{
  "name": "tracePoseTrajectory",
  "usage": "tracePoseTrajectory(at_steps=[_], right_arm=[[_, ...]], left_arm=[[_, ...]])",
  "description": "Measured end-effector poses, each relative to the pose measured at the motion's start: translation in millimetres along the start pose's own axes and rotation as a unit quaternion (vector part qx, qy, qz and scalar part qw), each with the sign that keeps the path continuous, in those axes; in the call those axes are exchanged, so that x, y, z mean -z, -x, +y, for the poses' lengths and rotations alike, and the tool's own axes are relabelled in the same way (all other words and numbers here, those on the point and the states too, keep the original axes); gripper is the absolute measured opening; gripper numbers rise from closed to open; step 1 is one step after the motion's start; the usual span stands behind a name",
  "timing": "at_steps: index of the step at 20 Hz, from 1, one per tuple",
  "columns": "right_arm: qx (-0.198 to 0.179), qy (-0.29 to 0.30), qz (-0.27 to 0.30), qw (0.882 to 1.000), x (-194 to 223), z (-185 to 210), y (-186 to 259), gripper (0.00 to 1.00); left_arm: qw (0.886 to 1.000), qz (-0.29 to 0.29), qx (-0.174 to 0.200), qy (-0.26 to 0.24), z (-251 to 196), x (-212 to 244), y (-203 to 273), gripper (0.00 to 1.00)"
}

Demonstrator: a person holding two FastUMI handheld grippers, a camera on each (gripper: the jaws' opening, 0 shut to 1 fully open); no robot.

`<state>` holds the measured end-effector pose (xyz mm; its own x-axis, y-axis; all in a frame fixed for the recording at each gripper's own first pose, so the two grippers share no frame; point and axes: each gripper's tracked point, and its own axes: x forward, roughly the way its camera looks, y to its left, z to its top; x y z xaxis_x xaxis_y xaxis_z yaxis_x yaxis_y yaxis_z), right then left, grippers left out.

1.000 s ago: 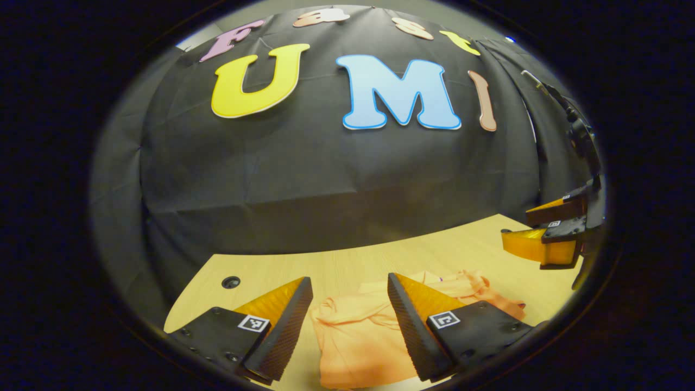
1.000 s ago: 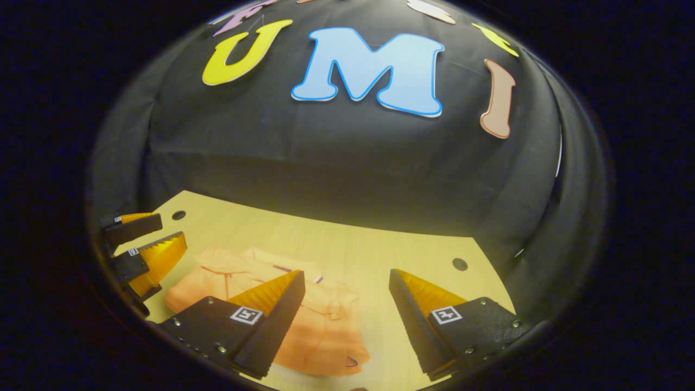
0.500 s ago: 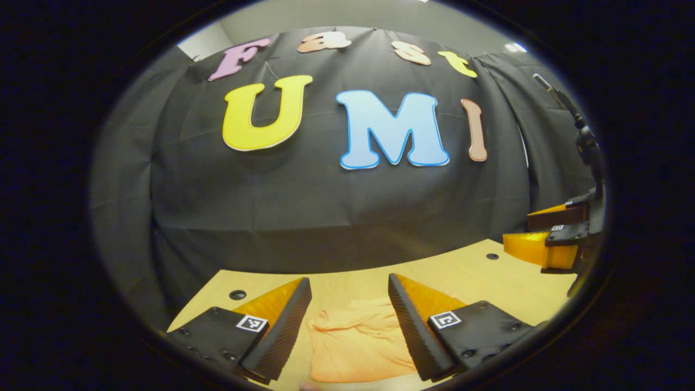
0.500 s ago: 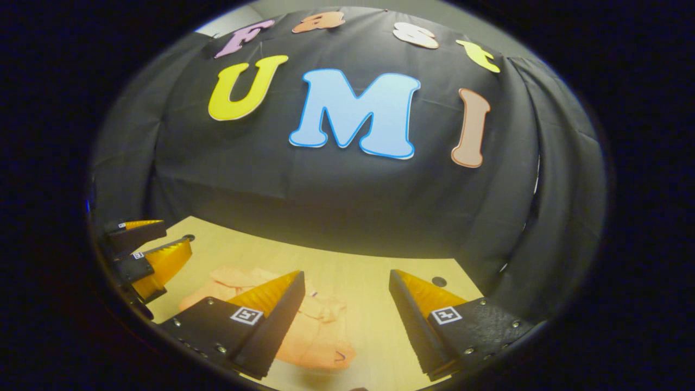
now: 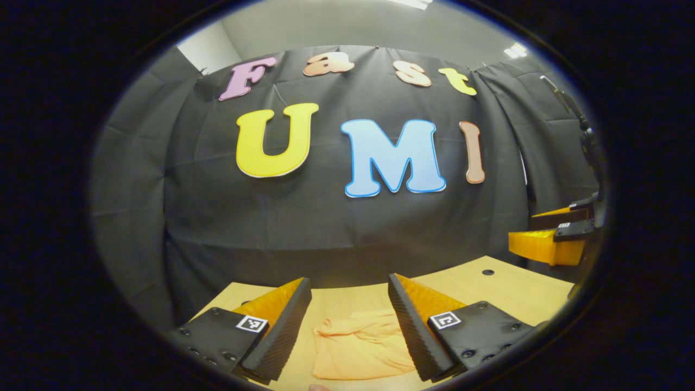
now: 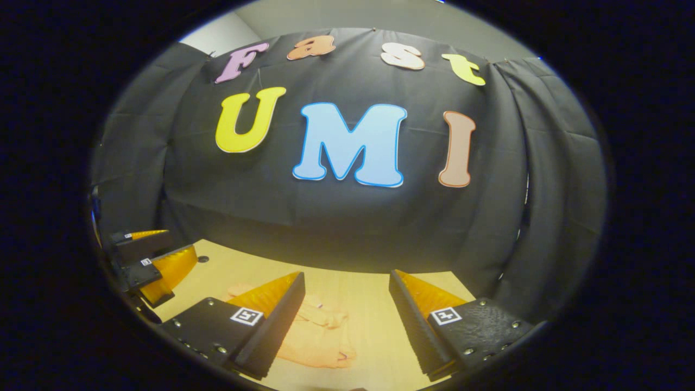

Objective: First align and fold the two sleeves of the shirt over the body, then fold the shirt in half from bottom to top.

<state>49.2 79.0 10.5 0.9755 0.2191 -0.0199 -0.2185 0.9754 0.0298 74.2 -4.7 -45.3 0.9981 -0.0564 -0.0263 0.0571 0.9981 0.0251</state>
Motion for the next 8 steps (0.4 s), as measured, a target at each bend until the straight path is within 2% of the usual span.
tracePoseTrajectory(at_steps=[8], right_arm=[[-0.006, 0.007, -0.022, 1.0, -7, -9, 25, 0.96]], left_arm=[[1.0, -0.007, -0.018, 0.005, -6, -15, 22, 0.94]])
